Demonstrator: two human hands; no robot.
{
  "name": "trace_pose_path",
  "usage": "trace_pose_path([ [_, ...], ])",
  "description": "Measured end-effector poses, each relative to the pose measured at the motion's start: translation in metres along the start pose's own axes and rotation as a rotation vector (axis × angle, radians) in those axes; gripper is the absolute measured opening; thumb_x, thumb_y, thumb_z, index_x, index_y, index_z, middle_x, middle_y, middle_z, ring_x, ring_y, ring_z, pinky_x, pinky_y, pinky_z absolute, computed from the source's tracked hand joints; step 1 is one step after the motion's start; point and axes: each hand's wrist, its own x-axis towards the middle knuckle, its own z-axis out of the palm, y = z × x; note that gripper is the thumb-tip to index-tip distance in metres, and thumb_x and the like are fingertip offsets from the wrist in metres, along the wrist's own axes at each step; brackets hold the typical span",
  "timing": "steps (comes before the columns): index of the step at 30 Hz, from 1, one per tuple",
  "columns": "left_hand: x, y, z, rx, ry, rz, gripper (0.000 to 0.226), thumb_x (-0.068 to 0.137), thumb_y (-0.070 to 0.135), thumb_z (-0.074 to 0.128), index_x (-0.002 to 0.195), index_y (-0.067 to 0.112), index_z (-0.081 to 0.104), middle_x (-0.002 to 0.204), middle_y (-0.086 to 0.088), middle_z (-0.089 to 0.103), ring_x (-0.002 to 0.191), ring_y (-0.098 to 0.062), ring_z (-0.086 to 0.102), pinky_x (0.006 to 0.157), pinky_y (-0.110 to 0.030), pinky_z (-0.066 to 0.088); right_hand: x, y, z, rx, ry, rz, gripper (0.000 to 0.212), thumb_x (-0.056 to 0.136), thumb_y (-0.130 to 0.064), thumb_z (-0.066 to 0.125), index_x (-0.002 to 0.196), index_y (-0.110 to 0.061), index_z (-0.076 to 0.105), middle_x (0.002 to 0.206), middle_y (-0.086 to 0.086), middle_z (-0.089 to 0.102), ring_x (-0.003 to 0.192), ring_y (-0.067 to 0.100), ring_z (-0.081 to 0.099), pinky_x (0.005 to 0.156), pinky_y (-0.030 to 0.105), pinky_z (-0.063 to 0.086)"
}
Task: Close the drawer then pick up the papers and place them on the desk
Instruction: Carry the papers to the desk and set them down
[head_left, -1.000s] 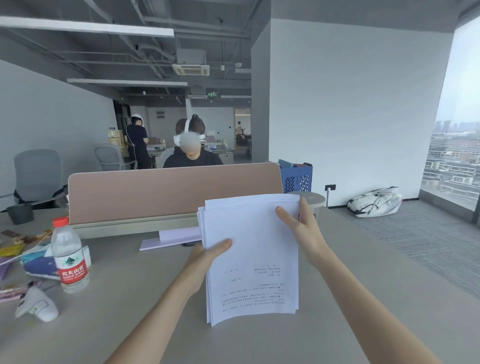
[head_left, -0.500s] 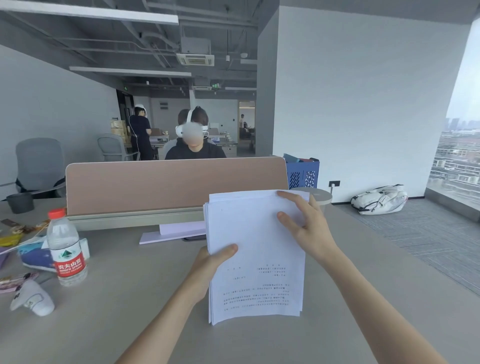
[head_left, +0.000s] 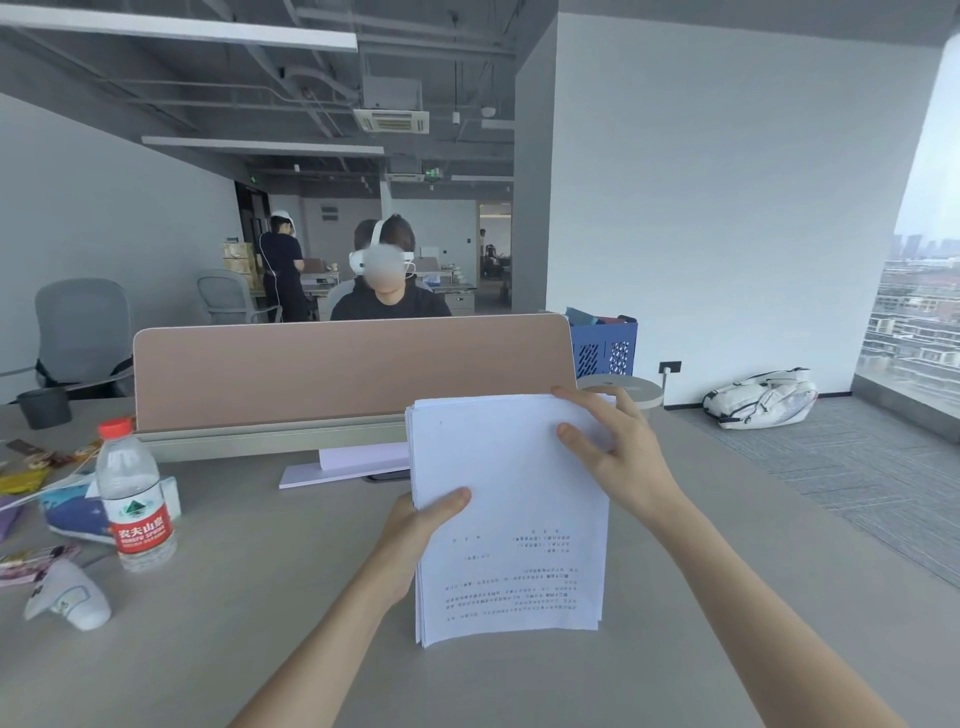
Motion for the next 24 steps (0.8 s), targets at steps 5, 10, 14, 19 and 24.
trace_pose_path([
  [5, 0.001, -0.003, 0.001, 0.001, 0.029, -0.007, 0.036, 0.078, 0.031, 0.074, 0.111, 0.018, 0.074, 0.111, -0.005, 0.078, 0.103, -0.025, 0.074, 0.095, -0.045, 0.054, -0.011, 0.002, 0.003, 0.286, -0.055, 0.119, 0.073, 0.095, -0.021, 0.067, 0.15, -0.044, 0.023, 0.143, -0.041, 0.032, 0.126, -0.031, 0.027, 0.101, 0.0, 0.029],
  [10, -0.003, -0.022, 0.001, 0.047, 0.066, -0.048, 0.039, 0.075, 0.034, 0.077, 0.109, 0.015, 0.074, 0.107, -0.006, 0.079, 0.1, -0.024, 0.075, 0.094, -0.045, 0.055, -0.042, 0.036, 0.03, 0.625, -0.054, 0.371, 0.039, 0.098, -0.022, 0.063, 0.134, -0.026, 0.051, 0.13, -0.007, 0.067, 0.121, 0.015, 0.064, 0.097, 0.038, 0.053],
  [14, 0.0, -0.034, 0.005, 0.048, 0.145, -0.058, 0.033, 0.072, 0.031, 0.08, 0.101, 0.014, 0.076, 0.098, -0.006, 0.081, 0.093, -0.024, 0.077, 0.085, -0.04, 0.059, -0.058, 0.044, 0.047, 0.702, -0.036, 0.471, 0.023, 0.1, -0.021, 0.058, 0.124, -0.022, 0.06, 0.121, -0.004, 0.073, 0.112, 0.018, 0.07, 0.086, 0.033, 0.056],
  [19, 0.009, -0.022, 0.004, 0.043, 0.177, -0.007, 0.027, 0.071, 0.032, 0.079, 0.093, 0.016, 0.077, 0.092, -0.002, 0.081, 0.087, -0.021, 0.078, 0.079, -0.037, 0.059, -0.046, 0.04, 0.042, 0.63, -0.006, 0.429, 0.018, 0.1, -0.026, 0.058, 0.112, -0.011, 0.059, 0.106, -0.01, 0.073, 0.096, 0.009, 0.07, 0.083, 0.031, 0.055],
  [24, 0.01, -0.024, -0.004, 0.045, 0.101, 0.0, 0.038, 0.076, 0.034, 0.073, 0.105, 0.01, 0.074, 0.102, -0.006, 0.08, 0.095, -0.023, 0.076, 0.087, -0.039, 0.058, -0.043, 0.043, 0.04, 0.584, 0.062, 0.381, 0.011, 0.103, -0.022, 0.053, 0.107, -0.014, 0.059, 0.095, -0.016, 0.069, 0.087, 0.001, 0.066, 0.077, 0.022, 0.051],
])
